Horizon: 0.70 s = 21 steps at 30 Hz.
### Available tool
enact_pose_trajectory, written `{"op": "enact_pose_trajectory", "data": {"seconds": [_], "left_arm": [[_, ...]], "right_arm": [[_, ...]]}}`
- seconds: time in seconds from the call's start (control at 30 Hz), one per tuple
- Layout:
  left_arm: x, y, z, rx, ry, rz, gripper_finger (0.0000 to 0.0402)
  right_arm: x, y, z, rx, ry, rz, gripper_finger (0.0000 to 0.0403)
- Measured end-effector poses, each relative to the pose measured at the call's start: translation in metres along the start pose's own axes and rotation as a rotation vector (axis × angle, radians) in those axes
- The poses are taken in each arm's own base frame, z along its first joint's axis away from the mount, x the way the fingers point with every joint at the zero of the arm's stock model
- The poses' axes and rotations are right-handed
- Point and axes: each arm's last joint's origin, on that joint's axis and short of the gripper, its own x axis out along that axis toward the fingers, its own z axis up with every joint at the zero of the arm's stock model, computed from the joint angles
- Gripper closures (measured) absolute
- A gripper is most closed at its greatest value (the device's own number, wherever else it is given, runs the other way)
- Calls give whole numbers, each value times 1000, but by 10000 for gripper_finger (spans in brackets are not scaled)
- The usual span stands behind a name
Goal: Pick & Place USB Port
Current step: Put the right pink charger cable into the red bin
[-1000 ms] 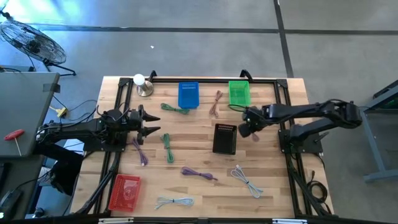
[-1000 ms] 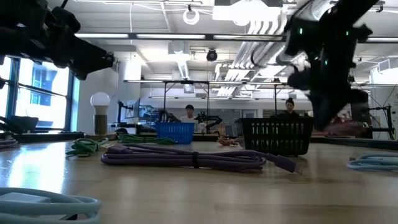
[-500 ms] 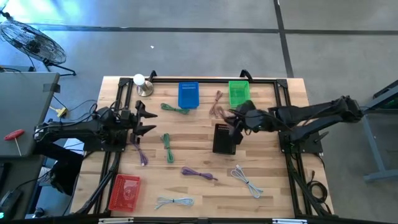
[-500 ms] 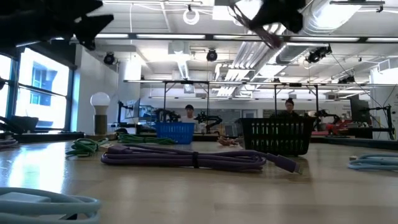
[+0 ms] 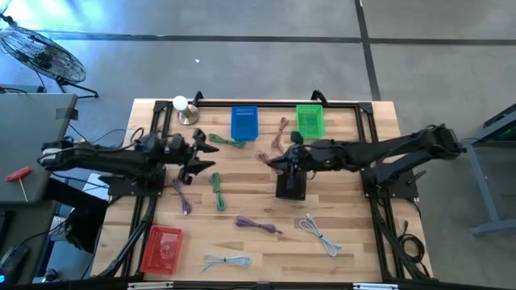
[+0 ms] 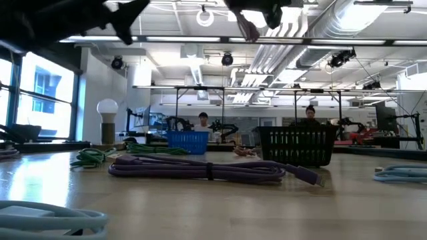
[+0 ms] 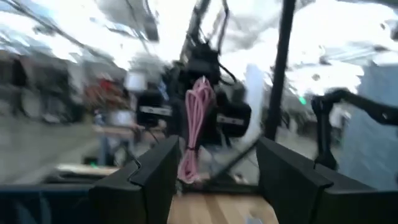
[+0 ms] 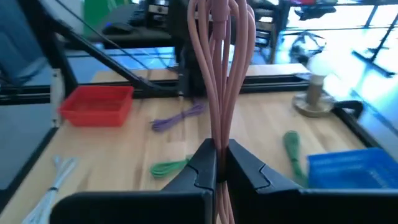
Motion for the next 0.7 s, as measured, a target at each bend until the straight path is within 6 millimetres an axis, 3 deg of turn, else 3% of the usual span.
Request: {"op": "enact_pose_trajectory", "data": {"seconds": [0.27,0.5,0.7], "left_arm": [[62,16,-5,-30,184,-96,167],[94,26,-11,-27,203,-116,167],[109,30,-10,-29,202,-134,167]], "right_arm": [[19,2,-3,-34,-58,96,395],[20,2,-4,-41,-56,85,395],[20,2,-7,-46,-24,80,395]]}}
